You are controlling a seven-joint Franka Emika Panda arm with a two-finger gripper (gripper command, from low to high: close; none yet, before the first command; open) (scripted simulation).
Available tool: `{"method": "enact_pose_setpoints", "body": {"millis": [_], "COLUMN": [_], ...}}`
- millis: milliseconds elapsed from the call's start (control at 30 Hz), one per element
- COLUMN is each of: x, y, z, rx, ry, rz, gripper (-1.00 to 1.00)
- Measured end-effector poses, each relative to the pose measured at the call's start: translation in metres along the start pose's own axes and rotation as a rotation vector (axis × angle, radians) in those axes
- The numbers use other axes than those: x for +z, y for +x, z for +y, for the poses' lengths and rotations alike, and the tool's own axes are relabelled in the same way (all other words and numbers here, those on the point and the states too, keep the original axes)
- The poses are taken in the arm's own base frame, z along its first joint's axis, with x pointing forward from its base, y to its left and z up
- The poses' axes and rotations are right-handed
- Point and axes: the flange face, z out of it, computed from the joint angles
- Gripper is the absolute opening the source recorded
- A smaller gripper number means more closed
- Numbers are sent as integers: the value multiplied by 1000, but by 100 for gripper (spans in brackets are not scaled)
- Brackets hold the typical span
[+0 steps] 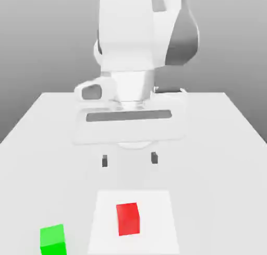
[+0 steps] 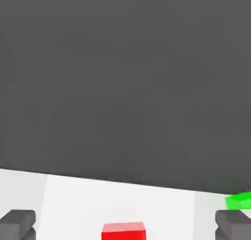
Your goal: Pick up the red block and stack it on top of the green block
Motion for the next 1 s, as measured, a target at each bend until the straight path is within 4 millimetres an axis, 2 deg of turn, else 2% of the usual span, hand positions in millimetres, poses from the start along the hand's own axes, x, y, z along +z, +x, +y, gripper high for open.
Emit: {"method": "enact_pose_setpoints", "body": {"millis": [133,300,333,567,767,867,1000], "x": [70,129,137,137,81,67,49], "y": [-23,-32,-33,-33,-23,28,99], "z": [23,31,32,32,29,53,103], "rx": [-24,-29,-29,-29,-17,105,284], "ry": [-79,-91,-91,-92,-92,-98,-105], "rz": [-85,-98,-98,-99,-99,-96,-86], "gripper": [0,0,-100,-100,-100,-100,-100]}}
